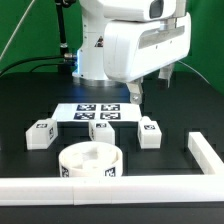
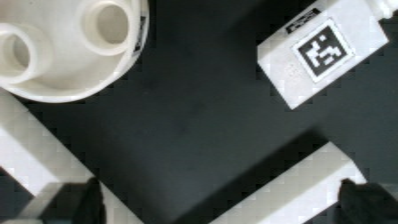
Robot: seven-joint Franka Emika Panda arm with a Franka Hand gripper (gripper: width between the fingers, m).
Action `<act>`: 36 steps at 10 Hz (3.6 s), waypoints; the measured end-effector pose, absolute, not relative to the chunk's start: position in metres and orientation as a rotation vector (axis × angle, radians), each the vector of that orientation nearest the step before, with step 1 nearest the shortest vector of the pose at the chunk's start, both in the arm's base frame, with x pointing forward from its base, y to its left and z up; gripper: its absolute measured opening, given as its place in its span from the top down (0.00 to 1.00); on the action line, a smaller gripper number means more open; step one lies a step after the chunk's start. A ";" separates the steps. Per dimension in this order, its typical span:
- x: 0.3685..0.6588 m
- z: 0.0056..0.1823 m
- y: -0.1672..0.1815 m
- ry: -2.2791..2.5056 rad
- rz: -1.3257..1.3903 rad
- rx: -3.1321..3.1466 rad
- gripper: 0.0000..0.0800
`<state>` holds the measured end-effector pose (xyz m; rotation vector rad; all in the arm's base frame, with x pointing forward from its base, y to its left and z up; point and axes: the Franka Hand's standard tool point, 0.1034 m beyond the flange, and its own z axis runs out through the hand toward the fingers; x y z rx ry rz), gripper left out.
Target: Assemble stool
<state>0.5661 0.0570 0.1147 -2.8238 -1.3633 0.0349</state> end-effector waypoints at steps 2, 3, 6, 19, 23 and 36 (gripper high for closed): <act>0.566 0.115 0.057 -1.363 0.035 -2.824 0.19; 0.566 0.115 0.057 -1.363 0.035 -2.824 0.19; 0.566 0.114 0.054 -1.387 0.035 -2.814 0.19; 0.573 0.043 -0.013 -1.312 0.068 -2.867 0.19; 0.568 0.022 -0.010 -1.317 0.065 -2.861 0.19; 0.568 0.016 -0.009 -1.342 0.061 -2.853 0.60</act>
Offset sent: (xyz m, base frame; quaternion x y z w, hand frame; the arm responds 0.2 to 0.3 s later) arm 0.0000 0.0000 0.0000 0.0000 0.0000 0.0000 1.0000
